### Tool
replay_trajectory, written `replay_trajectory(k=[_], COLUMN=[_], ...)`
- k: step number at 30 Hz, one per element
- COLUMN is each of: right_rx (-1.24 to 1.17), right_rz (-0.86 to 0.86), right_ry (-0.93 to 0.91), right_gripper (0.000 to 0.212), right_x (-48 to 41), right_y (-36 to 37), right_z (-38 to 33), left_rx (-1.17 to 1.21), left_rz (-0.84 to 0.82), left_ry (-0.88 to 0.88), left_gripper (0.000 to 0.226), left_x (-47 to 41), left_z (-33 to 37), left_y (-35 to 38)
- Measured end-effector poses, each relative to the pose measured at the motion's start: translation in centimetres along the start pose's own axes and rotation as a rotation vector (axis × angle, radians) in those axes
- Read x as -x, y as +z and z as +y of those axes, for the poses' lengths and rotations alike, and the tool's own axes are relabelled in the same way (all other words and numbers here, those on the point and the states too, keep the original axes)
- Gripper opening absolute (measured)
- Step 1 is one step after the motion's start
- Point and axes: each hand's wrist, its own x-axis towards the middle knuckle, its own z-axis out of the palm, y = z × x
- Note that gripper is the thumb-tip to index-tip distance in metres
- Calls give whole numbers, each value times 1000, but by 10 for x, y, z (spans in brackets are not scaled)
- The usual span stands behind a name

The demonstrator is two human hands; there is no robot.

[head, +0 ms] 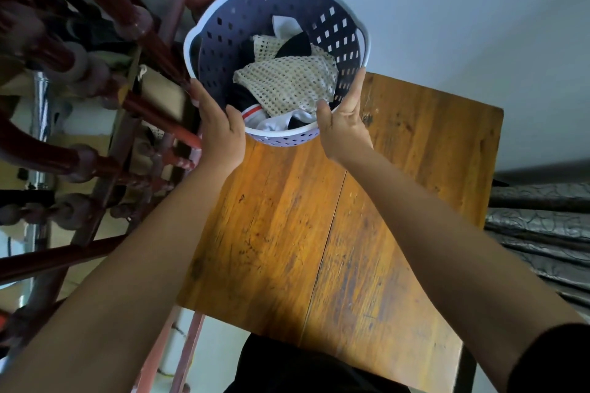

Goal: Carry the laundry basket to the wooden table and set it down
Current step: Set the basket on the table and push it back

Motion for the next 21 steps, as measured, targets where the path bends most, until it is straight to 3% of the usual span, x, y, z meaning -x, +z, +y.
replay_trajectory(k=[8,12,17,21], right_rx=[57,108,323,388], right_rz=[-71,-95,-176,-90], right_ry=[38,7,-162,-237], right_gripper=[82,87,65,50], right_x=[6,24,51,50], right_y=[-3,-16,-24,-36], right_z=[5,12,19,20], left_rx=[14,-236,-504,-526], left_rz=[11,76,-108,-168], left_ry=[-24,39,213,280], left_gripper=[70,66,55,49], left_x=[13,34,62,52], left_z=[10,17,6,4], left_y=[-2,-4,-4,-19])
